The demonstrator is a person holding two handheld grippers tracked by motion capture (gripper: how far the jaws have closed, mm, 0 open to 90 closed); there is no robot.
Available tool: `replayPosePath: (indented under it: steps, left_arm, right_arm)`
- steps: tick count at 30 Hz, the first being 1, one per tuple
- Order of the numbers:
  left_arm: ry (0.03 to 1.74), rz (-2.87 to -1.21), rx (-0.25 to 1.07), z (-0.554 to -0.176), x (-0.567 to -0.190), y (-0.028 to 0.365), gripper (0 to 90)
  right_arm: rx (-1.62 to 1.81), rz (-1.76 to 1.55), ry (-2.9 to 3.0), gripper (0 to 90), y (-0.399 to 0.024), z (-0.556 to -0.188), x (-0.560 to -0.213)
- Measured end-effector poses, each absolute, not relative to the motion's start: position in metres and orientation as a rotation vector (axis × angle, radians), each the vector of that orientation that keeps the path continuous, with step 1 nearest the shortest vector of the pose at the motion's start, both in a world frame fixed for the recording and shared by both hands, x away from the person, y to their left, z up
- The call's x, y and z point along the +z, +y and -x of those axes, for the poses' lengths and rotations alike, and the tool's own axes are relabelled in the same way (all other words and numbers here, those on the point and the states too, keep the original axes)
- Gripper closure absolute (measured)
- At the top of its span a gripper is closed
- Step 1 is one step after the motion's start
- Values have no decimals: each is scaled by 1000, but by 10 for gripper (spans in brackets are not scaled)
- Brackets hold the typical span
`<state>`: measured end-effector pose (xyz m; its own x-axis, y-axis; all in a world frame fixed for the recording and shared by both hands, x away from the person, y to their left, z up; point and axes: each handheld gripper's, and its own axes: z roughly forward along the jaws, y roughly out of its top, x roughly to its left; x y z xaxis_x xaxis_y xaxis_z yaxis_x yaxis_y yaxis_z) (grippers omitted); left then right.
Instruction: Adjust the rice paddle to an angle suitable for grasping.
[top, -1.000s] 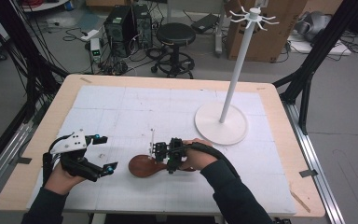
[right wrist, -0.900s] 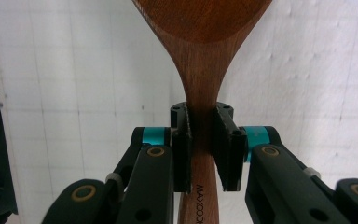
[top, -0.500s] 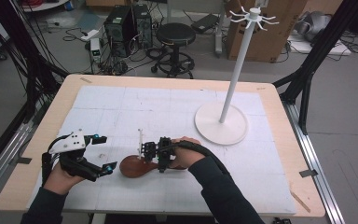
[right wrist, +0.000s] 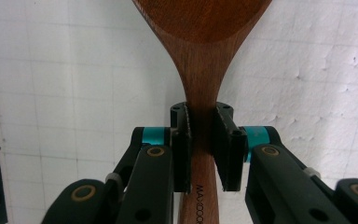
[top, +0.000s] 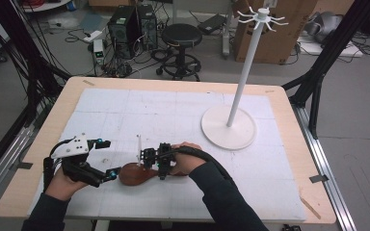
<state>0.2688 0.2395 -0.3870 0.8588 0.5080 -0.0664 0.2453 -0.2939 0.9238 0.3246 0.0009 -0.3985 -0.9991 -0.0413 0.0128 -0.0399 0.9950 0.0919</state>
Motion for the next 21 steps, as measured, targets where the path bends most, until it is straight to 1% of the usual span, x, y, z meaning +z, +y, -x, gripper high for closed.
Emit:
replayPosePath:
  steps: [16,19,21]
  left_arm:
    - [562,-1888,285,-269,-387,240,24]
    - [564,-1890,288,-269,-387,239,24]
    - [563,-1892,287,-269,-387,239,23]
  right_arm:
    - [-98,-103,-3107,772,7,-325,-405]
    - [-128,-68,-3116,687,6,-327,-405]
    - [-151,-49,-3117,649,4,-328,-402]
